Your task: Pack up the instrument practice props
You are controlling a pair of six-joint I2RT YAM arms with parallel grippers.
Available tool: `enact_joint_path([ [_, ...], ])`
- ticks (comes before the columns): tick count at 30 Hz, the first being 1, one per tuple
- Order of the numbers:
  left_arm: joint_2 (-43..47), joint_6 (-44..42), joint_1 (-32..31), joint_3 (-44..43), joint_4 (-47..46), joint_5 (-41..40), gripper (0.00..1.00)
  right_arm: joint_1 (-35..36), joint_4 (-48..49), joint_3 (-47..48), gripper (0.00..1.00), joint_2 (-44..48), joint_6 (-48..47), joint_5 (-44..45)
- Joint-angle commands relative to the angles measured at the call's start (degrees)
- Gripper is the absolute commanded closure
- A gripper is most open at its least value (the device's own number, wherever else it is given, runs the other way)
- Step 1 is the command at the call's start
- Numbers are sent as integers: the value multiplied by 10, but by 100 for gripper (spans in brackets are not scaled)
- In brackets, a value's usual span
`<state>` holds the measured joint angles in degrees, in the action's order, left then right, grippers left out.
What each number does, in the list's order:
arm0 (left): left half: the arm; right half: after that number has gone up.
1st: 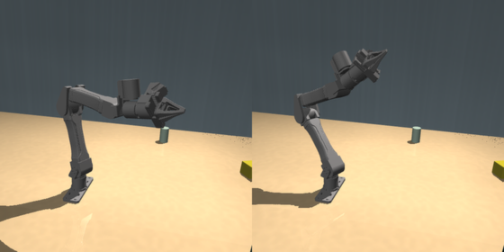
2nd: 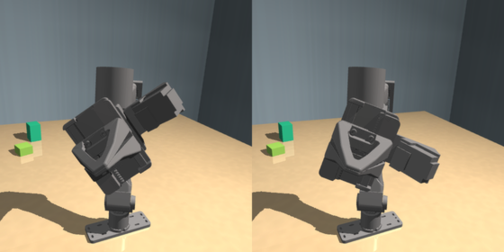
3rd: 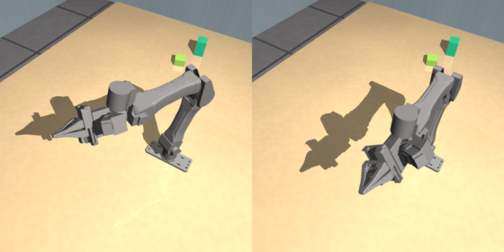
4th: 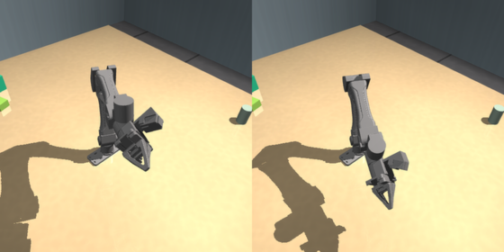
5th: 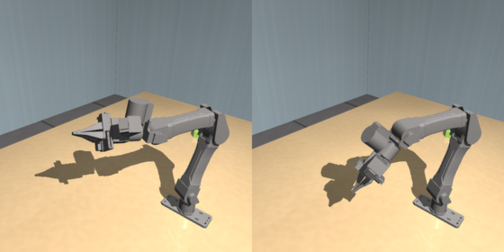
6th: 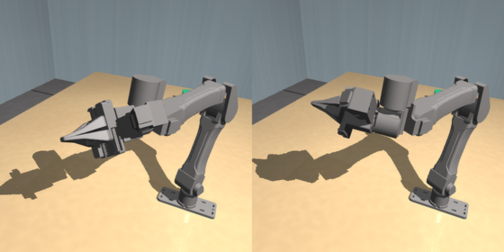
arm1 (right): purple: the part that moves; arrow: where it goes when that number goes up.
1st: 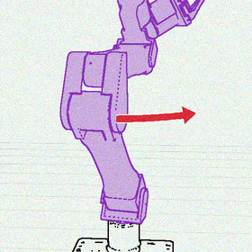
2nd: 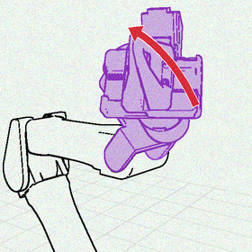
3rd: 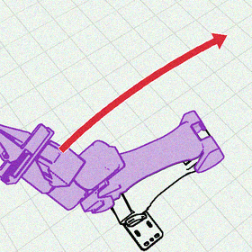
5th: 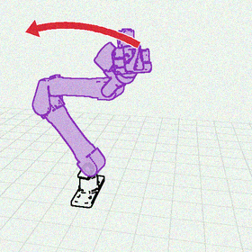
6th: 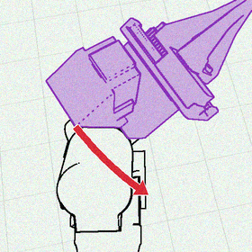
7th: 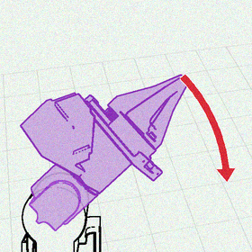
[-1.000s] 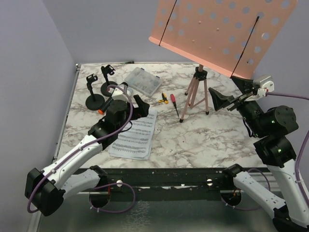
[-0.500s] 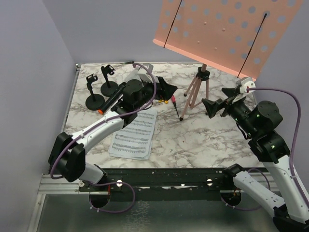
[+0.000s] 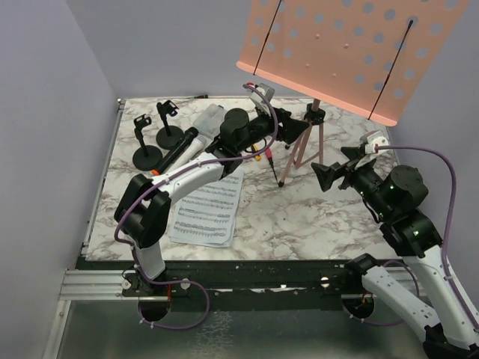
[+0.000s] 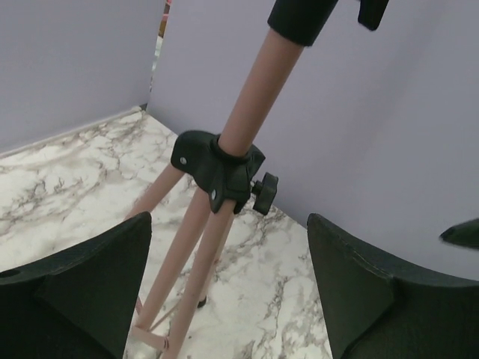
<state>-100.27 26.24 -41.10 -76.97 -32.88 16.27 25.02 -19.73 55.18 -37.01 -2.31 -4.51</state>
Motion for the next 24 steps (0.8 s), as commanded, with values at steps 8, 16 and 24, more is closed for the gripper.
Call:
enact_joint_path([
  [8,-50,-45,1,-85,-76,33,24,1,262,-207,5,-13,139,19],
  [16,-69,-36,4,-98,-108,51,32,1,409,-257,7,-63,235,150],
  [24,-101,-27,-1,-144,-110,62,35,1,434,-259,15,-78,304,174],
])
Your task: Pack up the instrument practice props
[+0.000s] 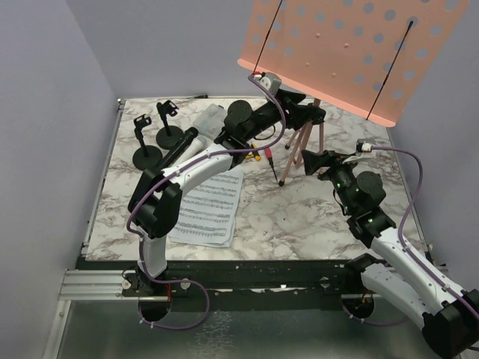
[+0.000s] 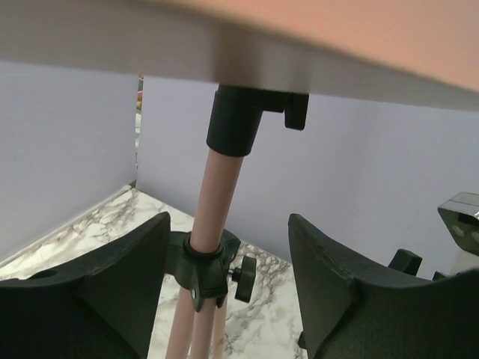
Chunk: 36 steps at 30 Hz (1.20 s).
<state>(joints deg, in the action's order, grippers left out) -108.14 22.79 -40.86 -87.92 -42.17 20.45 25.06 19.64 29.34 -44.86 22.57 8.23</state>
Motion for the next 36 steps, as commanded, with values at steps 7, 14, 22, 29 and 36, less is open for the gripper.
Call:
enact_joint_path([
  [7,-45,-20,-15,-54,-17,-11,36,0,84,10,28,-35,133,85],
  [14,-68,-31,-15,-83,-17,-25,39,-5,132,39,28,-86,173,79],
  [22,-86,-33,-18,-100,-17,-37,36,-14,134,58,32,-100,203,133],
  [29,-89,-48,-18,-94,-19,-62,30,-29,158,65,34,-132,231,135],
  [36,-99,-56,-18,-91,-30,-81,27,-33,190,73,35,-167,236,120],
])
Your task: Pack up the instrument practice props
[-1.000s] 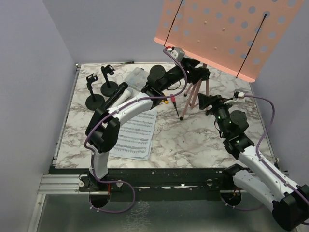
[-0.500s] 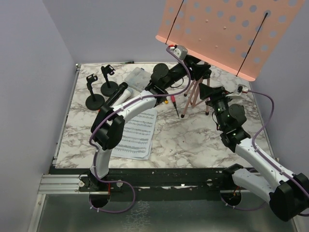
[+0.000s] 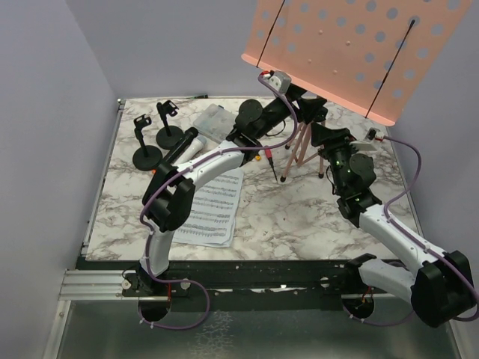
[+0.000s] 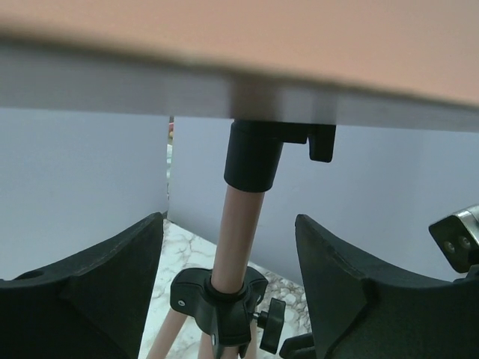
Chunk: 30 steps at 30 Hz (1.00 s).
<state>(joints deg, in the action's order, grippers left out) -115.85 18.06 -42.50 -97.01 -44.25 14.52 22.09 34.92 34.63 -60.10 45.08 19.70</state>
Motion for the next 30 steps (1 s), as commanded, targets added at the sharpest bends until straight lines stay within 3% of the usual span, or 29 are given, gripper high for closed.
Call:
enact_joint_path([
  [1,-26,-8,-2,-6,-10,-19,27,-4,39,22,35,-18,12,4],
  [12,-64,5,-3,-61,-23,21,29,-9,79,22,38,-28,9,-12],
  [18,-88,14,-3,-79,-23,10,44,-11,80,29,43,-42,8,7],
  [24,-81,20,-2,-36,-55,-3,87,-11,106,43,69,-77,-30,-12],
  [26,-70,17,-2,-15,-68,-9,96,-12,125,42,81,-88,-59,-36],
  [27,-66,14,-2,-5,-72,-12,98,-12,130,44,94,-94,-76,-54],
  [28,-61,11,-3,3,-77,-15,99,-12,129,45,98,-98,-86,-71],
  [30,-57,10,-3,13,-84,-16,100,-12,129,40,99,-103,-103,-102],
])
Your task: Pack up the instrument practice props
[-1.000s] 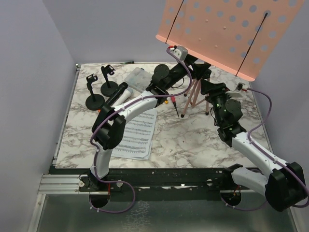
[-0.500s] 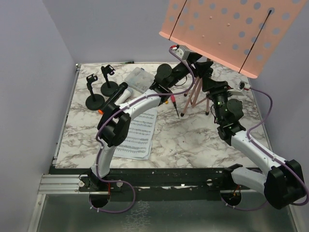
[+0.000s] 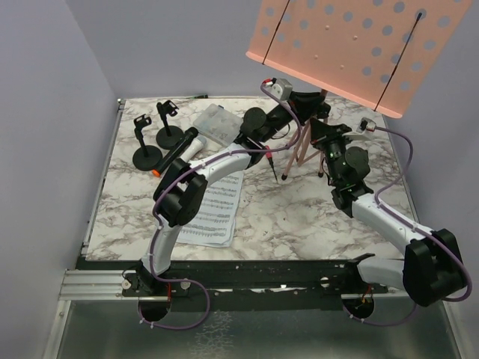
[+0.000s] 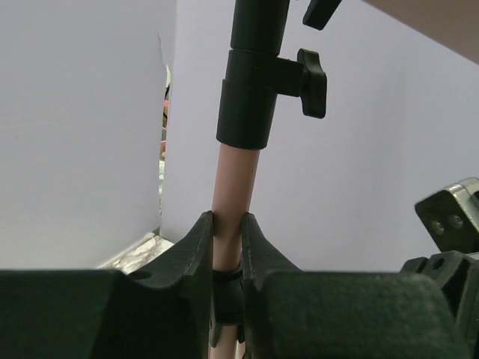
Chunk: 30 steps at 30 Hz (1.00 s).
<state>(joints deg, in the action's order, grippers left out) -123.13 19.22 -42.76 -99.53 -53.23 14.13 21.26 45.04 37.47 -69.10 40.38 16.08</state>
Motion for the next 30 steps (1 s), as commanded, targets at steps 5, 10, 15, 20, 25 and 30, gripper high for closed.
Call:
enact_joint_path([
  [5,23,4,0,49,0,-8,100,-3,34,-31,99,6,-89,-99],
  [10,35,3,0,66,-5,-9,100,-3,-37,-50,96,68,-77,-63],
  [15,46,5,0,84,-10,-8,100,-3,-82,-43,53,117,-85,7],
  [20,57,5,0,110,-13,-6,100,-28,-49,-29,23,117,-197,29],
  [25,65,6,0,122,-15,-5,100,-57,27,-31,7,74,-216,-18],
  [30,70,3,0,131,-15,-6,100,-67,64,-18,7,48,-180,-72],
])
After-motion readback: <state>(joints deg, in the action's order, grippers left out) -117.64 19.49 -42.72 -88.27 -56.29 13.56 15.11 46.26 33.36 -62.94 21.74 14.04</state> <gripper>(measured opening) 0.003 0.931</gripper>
